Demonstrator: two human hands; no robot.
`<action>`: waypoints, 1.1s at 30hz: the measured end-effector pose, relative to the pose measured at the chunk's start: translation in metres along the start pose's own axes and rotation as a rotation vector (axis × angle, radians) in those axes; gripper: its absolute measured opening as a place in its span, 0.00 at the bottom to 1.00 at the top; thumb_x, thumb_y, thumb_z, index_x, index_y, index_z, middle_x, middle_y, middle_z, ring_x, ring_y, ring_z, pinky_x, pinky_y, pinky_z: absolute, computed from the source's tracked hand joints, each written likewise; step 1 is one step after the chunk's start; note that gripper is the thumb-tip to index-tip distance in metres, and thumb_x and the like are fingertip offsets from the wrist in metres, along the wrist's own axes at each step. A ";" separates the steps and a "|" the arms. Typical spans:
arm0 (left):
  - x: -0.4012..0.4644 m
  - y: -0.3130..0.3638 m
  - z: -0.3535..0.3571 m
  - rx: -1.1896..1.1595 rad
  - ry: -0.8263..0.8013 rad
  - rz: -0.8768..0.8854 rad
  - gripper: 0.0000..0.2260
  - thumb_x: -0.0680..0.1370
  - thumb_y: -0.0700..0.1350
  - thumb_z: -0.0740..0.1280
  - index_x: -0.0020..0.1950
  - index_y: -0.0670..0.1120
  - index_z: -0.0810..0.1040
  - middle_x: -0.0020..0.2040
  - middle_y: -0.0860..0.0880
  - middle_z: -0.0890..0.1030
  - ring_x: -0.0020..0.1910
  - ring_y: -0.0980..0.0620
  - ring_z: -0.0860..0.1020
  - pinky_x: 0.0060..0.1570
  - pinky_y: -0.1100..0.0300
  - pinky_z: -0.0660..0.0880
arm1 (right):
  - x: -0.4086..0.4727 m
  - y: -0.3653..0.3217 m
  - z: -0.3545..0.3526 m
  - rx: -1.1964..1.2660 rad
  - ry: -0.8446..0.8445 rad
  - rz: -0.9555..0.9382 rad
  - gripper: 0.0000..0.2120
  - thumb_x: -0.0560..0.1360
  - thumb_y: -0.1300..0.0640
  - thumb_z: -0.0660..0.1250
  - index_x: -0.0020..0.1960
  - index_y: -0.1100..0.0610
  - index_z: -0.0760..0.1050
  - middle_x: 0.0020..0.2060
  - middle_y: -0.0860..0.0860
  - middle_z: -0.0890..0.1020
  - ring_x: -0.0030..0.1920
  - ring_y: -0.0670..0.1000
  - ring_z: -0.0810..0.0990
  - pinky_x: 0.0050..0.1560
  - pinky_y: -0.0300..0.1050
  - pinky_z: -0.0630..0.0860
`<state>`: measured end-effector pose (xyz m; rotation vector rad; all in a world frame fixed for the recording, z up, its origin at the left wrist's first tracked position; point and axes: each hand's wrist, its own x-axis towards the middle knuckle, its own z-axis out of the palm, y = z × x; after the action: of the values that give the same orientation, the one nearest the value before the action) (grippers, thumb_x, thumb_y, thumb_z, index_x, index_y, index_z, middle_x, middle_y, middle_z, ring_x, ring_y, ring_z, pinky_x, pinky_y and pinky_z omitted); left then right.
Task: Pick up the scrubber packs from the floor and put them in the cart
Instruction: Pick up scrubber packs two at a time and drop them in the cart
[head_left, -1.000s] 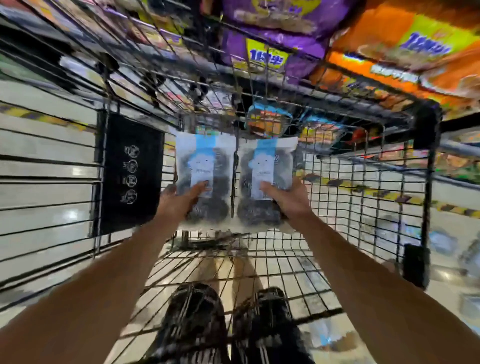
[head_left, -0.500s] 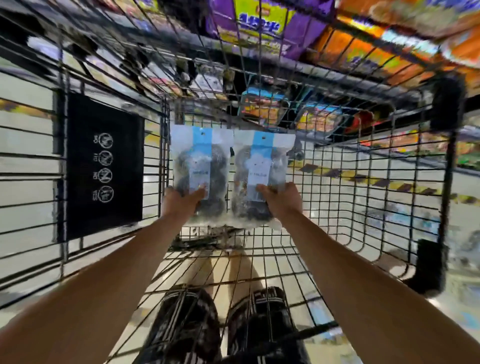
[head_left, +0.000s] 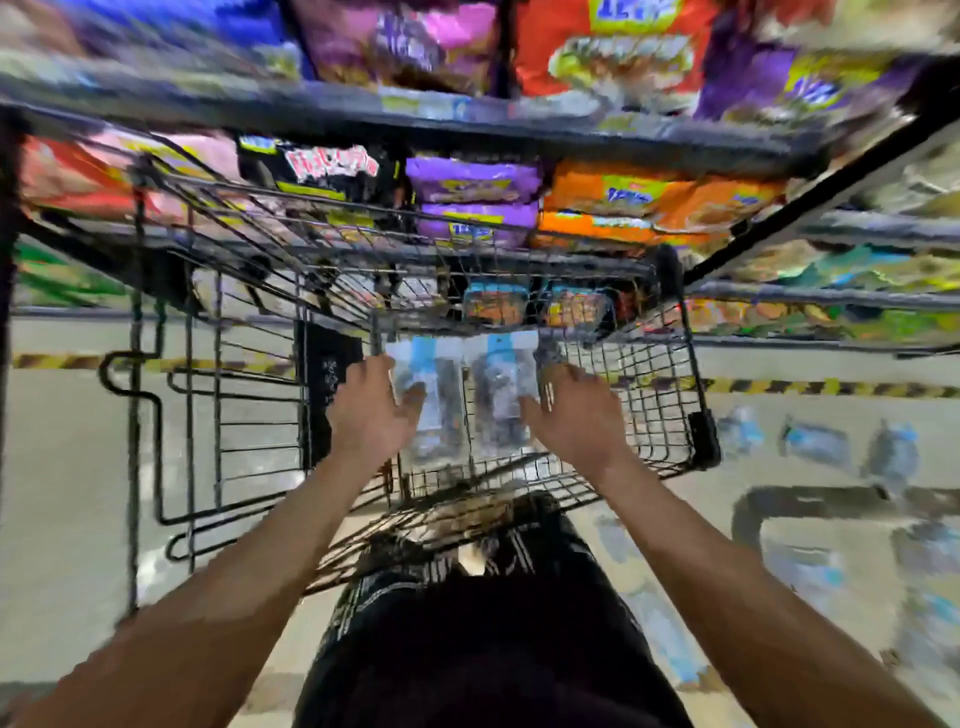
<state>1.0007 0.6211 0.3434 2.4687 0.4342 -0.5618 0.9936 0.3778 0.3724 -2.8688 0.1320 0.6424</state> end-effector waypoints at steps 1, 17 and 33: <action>-0.010 0.009 -0.015 0.070 0.027 0.065 0.25 0.77 0.60 0.67 0.67 0.45 0.75 0.63 0.39 0.76 0.60 0.35 0.77 0.56 0.43 0.77 | -0.011 -0.002 -0.012 -0.011 0.063 -0.012 0.27 0.78 0.38 0.60 0.65 0.56 0.77 0.51 0.58 0.84 0.55 0.62 0.82 0.53 0.56 0.75; -0.165 0.188 0.029 0.472 0.094 1.028 0.29 0.74 0.63 0.55 0.65 0.45 0.78 0.67 0.38 0.76 0.65 0.35 0.75 0.62 0.31 0.70 | -0.220 0.123 -0.047 0.088 0.488 0.388 0.34 0.77 0.35 0.56 0.73 0.56 0.73 0.68 0.60 0.79 0.65 0.68 0.77 0.64 0.66 0.74; -0.390 0.225 0.237 0.763 -0.315 1.503 0.27 0.81 0.60 0.62 0.76 0.48 0.69 0.78 0.40 0.65 0.77 0.38 0.62 0.72 0.36 0.57 | -0.523 0.224 0.096 0.351 0.582 1.092 0.34 0.76 0.36 0.60 0.73 0.55 0.74 0.67 0.60 0.79 0.64 0.65 0.79 0.62 0.57 0.75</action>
<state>0.6897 0.2339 0.4532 2.3852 -1.8884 -0.4073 0.4536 0.2016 0.4736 -2.3325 1.7345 -0.1350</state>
